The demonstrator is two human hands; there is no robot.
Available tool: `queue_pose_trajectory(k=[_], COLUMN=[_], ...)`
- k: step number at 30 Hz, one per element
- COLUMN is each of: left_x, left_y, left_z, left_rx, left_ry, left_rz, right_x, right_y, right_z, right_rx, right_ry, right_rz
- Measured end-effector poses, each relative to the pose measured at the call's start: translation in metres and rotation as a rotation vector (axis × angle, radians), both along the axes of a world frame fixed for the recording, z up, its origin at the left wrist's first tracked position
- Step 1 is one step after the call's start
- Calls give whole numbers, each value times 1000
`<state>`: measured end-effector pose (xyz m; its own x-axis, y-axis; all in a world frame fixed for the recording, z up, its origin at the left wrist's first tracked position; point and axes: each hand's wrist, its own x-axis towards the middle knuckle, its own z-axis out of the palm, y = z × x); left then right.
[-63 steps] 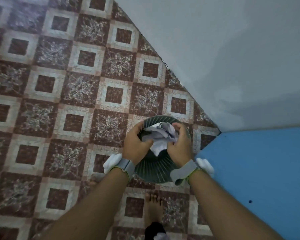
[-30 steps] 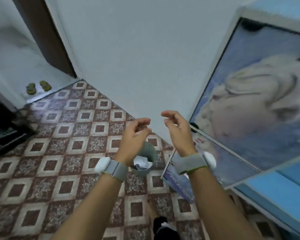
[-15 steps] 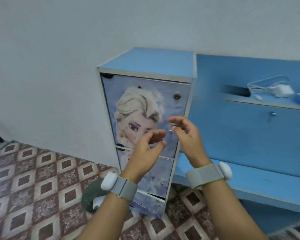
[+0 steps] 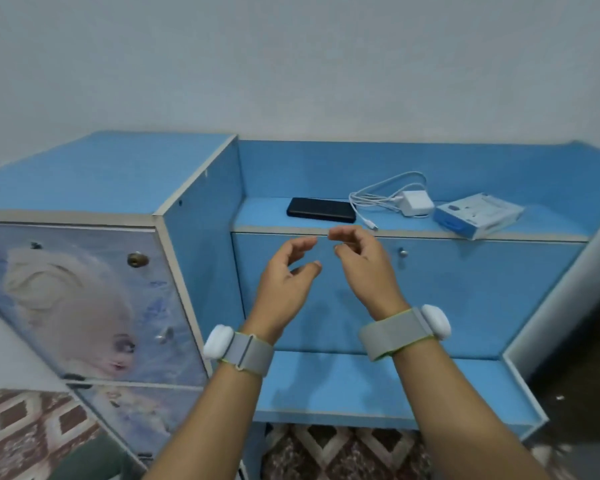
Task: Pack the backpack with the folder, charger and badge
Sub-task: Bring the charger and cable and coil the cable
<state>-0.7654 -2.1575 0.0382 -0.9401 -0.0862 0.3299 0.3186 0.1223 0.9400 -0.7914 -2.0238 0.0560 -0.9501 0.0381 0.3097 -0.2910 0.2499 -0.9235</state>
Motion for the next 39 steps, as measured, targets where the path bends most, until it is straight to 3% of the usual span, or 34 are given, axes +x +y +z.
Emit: queue_pose_trajectory(k=[3,7,13,15,18,23,28,32,39], left_x=[-39,-91,-158,-166,-184,-190,-179,-161,-141], left_y=[9,8,2,0,-1,-3,-3,7,74], left_z=[6,18,28,33,37,36,36,49,73], left_rx=[-22,-120,-461,-664,-891,-935,-722,-572,-476], left_ry=[13,34,-11,-95,-192,-191,-146,-70,15], left_rz=[28,86,183,188,119,117,224,302,355], right_x=[-34,-83,-130,-134,-149,-156,-152,-141,-126], right_y=[11,15,18,19,20,19,21,22,79], right_z=[7,13,23,23,19,7,10,26,61], right_rx=[77,341,818,861,810,638,412,252,203], right_ry=[-13,-74,-87,-57,-29,-21,-55,72,173], right_rz=[-25,-37,-270,-294,-265,-229,-200,-201,-226])
